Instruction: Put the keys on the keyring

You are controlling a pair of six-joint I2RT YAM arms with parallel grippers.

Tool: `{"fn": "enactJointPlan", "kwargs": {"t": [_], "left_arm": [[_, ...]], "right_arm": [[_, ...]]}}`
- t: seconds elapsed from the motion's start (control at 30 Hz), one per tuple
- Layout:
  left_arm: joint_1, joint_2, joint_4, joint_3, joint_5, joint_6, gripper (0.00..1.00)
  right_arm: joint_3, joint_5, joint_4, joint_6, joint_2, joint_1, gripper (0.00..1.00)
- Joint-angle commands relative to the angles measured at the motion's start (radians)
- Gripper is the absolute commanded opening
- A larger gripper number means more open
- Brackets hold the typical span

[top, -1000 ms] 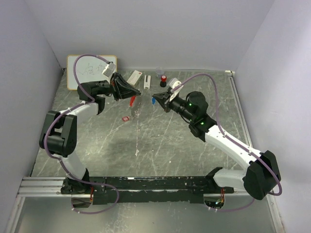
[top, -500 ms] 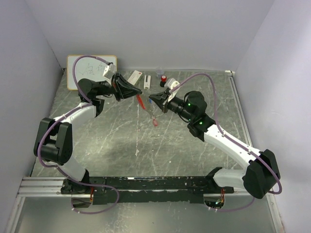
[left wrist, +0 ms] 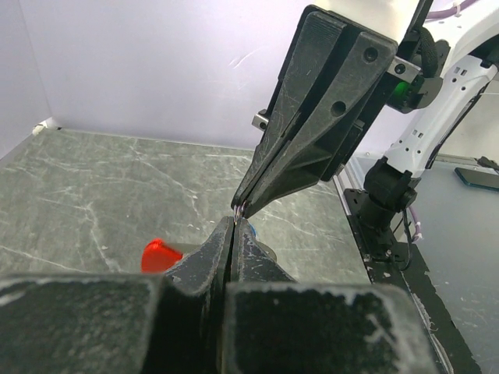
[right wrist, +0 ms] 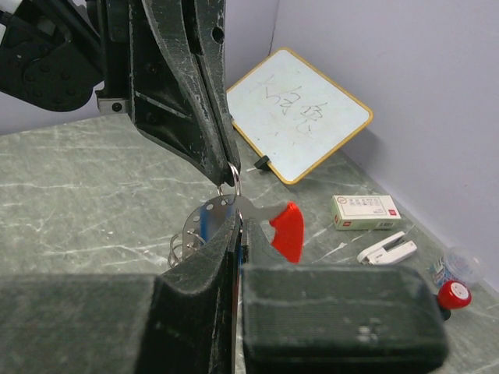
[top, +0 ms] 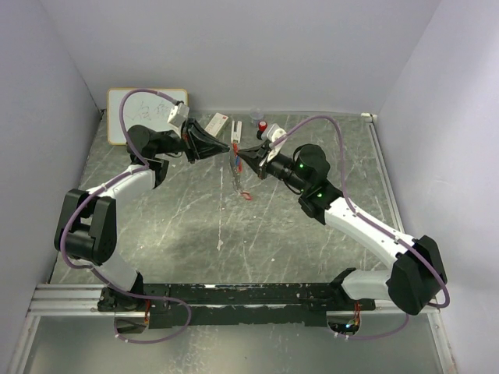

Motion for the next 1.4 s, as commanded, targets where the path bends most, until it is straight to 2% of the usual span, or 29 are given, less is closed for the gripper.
{"fn": "enactJointPlan", "kwargs": {"t": [0.0, 1.03, 1.17, 1.37], "left_arm": [[-0.011, -0.026, 0.006, 0.006, -0.015, 0.018, 0.07], [-0.016, -0.011, -0.018, 0.019, 0.007, 0.033, 0.07], [-0.016, 0.003, 0.023, 0.022, 0.033, -0.002, 0.07], [-0.016, 0.044, 0.205, 0.020, 0.069, -0.160, 0.07]], "right_arm": [[0.027, -0.012, 0.034, -0.011, 0.002, 0.004, 0.00], [0.027, -0.033, 0.052, -0.018, 0.007, 0.005, 0.00], [0.029, -0.026, 0.050, -0.029, 0.010, 0.006, 0.00], [0.027, -0.019, 0.058, -0.043, 0.014, 0.006, 0.00]]}}
